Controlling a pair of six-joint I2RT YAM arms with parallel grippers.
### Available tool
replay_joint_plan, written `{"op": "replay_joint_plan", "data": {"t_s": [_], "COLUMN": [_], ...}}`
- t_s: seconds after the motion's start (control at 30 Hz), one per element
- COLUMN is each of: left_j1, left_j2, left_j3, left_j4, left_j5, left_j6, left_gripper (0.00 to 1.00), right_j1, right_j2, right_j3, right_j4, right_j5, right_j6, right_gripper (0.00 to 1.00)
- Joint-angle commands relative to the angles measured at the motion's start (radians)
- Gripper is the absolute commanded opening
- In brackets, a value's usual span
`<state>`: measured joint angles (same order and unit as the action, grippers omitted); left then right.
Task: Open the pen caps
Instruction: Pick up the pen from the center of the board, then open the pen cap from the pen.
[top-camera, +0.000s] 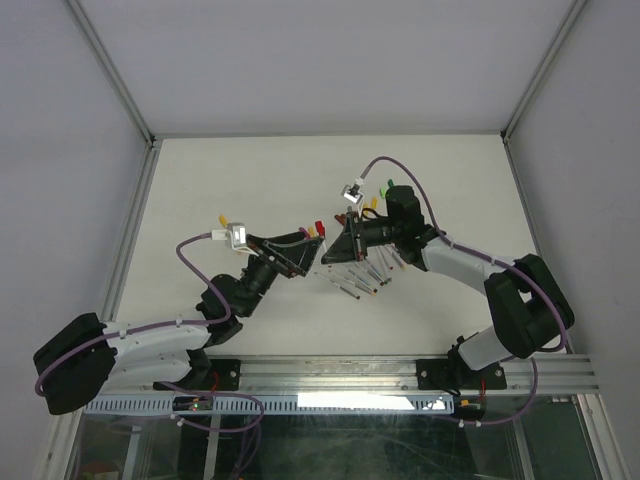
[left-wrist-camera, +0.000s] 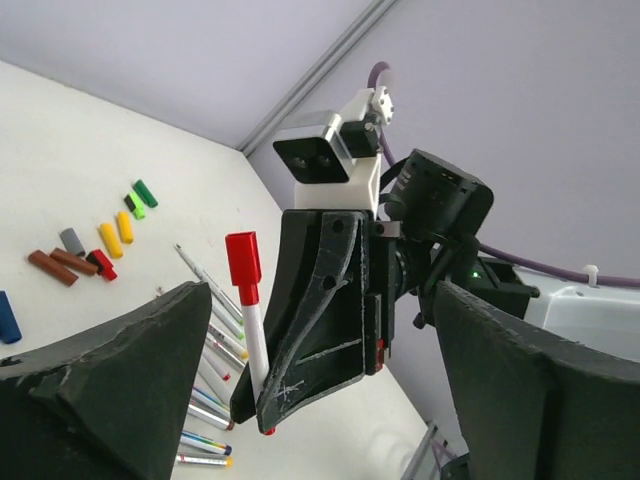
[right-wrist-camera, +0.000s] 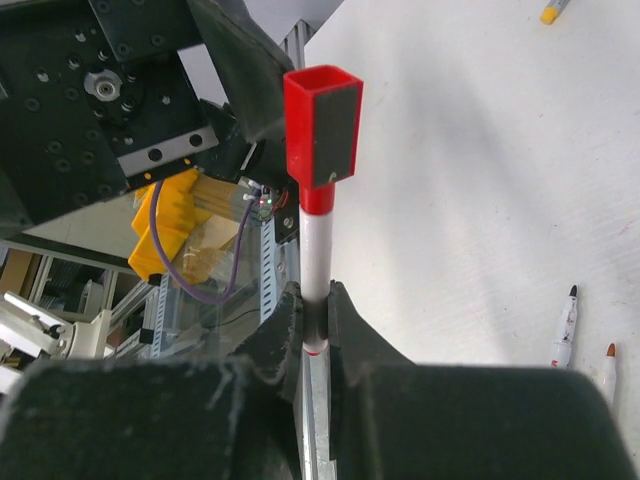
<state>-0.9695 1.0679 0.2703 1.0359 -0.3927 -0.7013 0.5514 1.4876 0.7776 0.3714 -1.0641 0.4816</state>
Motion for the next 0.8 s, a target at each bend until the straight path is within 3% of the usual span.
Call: {"op": "replay_joint_plan", "data": {"t_s": [0.0, 0.3, 0.77], "left_j1": [0.013, 0.193, 0.280], "left_j2": [-0.099, -0.220, -0.100], "left_j3": [-0.005, -0.014, -0.003], "left_j4": [-0.101, -0.157, -0.030], "left_j5": [0.008, 0.292, 0.490], "left_j6": [0.085, 0.021, -0.008], "left_gripper": [0.98, 0.99, 0.99], "right_j1": [-0.018, -0.040, -0.053], "right_j2": [0.007, 0.013, 0.023], "right_j3": [0.090, 0.132, 0.167], "right_j4": [-0.131, -0.245, -0.343], "right_j5": [-0.103, -0.198, -0.220], "right_j6": [-0.113, -0.208, -0.287], "right_gripper": [0.00, 0.00, 0.00]}}
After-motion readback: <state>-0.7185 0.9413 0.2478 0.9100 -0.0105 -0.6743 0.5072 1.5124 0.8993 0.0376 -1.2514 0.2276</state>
